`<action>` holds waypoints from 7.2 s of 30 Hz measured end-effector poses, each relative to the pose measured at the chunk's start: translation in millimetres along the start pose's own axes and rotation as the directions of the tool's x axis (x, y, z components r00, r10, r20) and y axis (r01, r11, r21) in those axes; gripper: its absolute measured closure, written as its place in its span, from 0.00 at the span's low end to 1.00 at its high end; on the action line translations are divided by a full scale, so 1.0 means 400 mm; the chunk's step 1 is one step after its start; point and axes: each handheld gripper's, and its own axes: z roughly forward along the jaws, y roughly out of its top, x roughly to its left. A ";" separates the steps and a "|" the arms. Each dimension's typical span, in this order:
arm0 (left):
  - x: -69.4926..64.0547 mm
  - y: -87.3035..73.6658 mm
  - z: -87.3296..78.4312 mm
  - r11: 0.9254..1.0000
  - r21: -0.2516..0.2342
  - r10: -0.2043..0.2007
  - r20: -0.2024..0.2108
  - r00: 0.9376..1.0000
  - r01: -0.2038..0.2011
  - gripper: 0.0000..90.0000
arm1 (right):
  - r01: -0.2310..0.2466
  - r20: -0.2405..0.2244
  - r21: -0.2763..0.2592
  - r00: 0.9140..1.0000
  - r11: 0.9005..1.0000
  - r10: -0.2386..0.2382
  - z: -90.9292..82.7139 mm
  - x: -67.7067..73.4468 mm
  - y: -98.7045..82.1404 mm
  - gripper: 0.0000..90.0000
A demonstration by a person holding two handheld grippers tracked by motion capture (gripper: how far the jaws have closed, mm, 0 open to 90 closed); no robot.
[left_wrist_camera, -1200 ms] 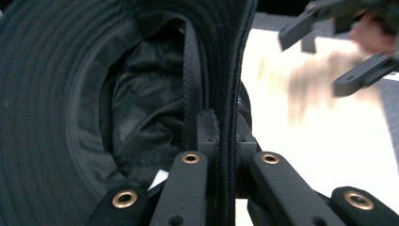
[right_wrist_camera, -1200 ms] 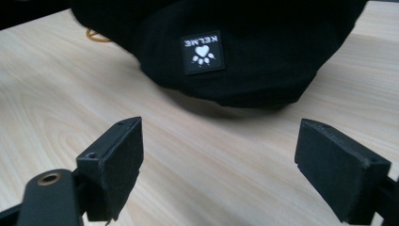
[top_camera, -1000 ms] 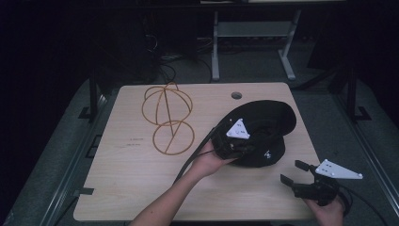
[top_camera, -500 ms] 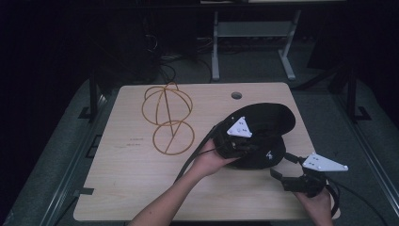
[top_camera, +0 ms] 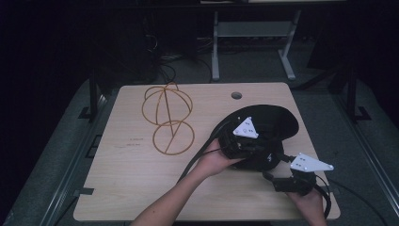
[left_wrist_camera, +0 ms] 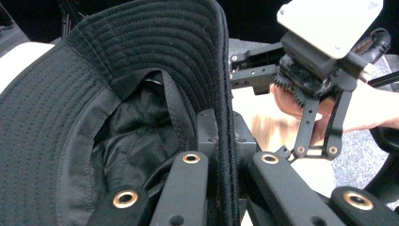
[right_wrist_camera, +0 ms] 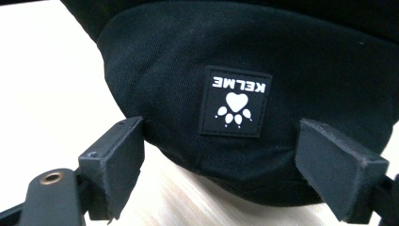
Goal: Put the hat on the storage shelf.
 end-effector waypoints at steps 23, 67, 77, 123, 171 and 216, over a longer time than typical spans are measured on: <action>-0.017 0.003 0.020 1.000 0.006 0.008 0.040 0.999 -0.008 0.97 | 0.037 0.075 0.004 0.996 0.999 -0.037 0.035 0.008 0.013 0.67; -0.030 -0.161 -0.206 1.000 -0.013 0.012 -0.085 0.996 -0.014 0.53 | -0.133 -0.015 -0.023 0.991 0.991 0.133 -0.014 -0.034 0.084 0.97; -0.020 -0.231 -0.236 0.999 -0.018 -0.036 -0.107 0.994 0.034 0.53 | -0.162 -0.046 -0.055 0.986 0.985 0.159 -0.031 -0.038 0.112 0.97; -0.013 -0.437 -0.278 0.993 -0.017 -0.117 -0.210 0.971 0.116 0.40 | -0.111 -0.163 -0.204 0.984 0.973 0.078 -0.060 -0.040 0.452 0.97; 0.001 -0.445 -0.257 0.995 0.000 -0.098 -0.192 0.976 0.099 0.39 | -0.091 -0.305 -0.190 0.952 0.977 0.029 0.165 0.039 0.756 0.96; -0.031 -0.438 -0.229 0.999 0.021 -0.036 -0.135 0.990 0.039 0.39 | 0.118 -0.403 0.040 0.910 0.992 -0.092 0.491 0.237 0.859 0.63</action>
